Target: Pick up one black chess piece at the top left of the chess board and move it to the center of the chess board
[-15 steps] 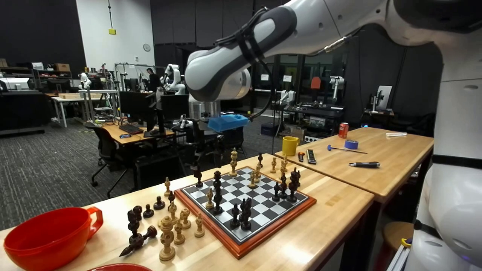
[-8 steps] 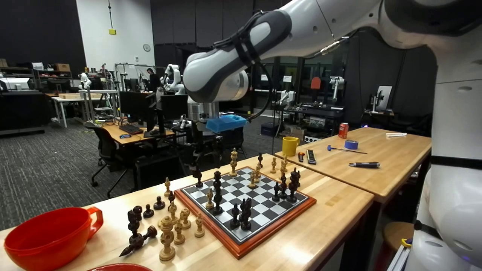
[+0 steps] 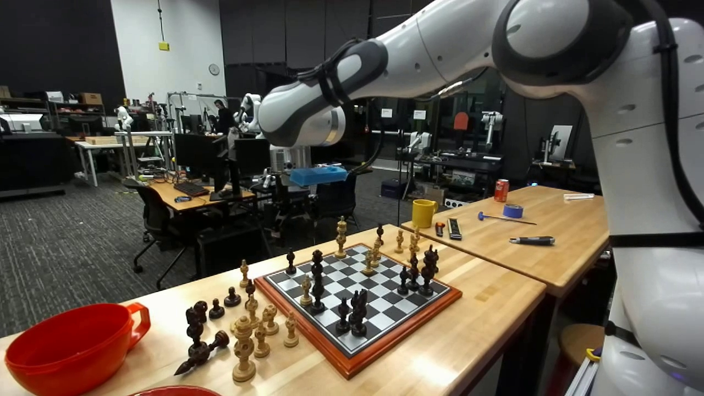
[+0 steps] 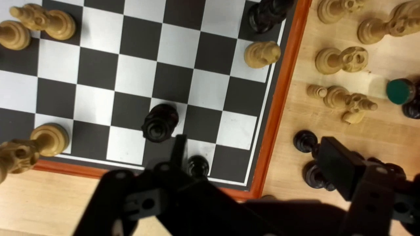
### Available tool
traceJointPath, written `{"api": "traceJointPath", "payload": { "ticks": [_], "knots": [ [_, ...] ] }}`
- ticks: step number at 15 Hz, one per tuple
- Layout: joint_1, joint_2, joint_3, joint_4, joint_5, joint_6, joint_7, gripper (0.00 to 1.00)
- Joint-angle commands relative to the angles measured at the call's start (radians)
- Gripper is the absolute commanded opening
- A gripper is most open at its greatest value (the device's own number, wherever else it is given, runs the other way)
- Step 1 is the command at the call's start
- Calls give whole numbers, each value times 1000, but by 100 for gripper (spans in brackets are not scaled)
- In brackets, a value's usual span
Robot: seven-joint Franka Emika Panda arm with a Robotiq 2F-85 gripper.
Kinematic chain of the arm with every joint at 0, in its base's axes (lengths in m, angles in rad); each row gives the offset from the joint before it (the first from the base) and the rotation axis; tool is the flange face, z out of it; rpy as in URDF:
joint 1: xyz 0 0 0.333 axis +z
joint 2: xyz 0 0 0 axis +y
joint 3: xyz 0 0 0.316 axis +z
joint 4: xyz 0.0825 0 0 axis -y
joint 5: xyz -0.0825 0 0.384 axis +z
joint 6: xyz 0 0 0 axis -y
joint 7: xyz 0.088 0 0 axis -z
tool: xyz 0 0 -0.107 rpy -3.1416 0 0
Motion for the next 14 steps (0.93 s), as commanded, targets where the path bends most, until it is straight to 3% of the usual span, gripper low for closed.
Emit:
{"api": "traceJointPath", "payload": {
  "ticks": [1,9,14],
  "knots": [
    [6,124,-7,163,13,-61,14,100],
    [12,296,-38,375,3,-96,70,100],
    [8,346,-50,447,13,-147,102,100]
  ]
}}
